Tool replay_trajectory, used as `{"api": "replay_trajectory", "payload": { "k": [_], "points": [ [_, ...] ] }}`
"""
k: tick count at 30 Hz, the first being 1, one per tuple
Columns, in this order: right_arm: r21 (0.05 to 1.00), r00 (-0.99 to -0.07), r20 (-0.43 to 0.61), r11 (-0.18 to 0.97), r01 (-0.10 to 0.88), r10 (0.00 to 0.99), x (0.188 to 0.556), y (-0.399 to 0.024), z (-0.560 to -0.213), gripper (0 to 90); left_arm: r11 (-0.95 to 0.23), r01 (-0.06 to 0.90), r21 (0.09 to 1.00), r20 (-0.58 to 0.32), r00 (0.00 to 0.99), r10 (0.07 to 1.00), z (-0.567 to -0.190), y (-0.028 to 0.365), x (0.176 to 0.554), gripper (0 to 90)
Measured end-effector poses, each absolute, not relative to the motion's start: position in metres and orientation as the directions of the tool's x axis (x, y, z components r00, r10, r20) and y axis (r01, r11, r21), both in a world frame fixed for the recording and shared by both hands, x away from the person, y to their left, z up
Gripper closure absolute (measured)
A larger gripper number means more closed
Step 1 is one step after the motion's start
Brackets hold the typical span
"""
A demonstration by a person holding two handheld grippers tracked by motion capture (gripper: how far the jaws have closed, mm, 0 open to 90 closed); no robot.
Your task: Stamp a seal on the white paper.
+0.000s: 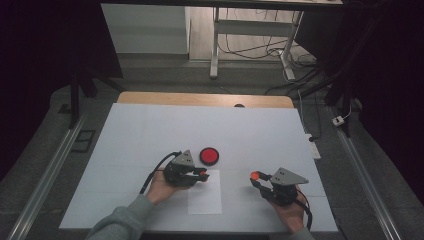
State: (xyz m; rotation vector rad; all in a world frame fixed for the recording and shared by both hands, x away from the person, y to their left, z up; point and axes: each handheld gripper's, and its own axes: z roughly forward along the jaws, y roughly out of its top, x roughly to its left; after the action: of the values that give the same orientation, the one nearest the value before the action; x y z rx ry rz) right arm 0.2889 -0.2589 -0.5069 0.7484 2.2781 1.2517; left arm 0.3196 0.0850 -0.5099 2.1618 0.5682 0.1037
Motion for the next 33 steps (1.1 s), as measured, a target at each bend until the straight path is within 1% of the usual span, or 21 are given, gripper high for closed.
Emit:
{"api": "replay_trajectory", "payload": {
  "k": [33],
  "points": [
    [0.856,-0.762,-0.115,0.453,0.249,0.637,0.289,-0.258,-0.507,64.6,-0.557,0.357,0.75,-0.091,0.89,0.448,-0.528,0.078,0.321,72.5]
  ]
}}
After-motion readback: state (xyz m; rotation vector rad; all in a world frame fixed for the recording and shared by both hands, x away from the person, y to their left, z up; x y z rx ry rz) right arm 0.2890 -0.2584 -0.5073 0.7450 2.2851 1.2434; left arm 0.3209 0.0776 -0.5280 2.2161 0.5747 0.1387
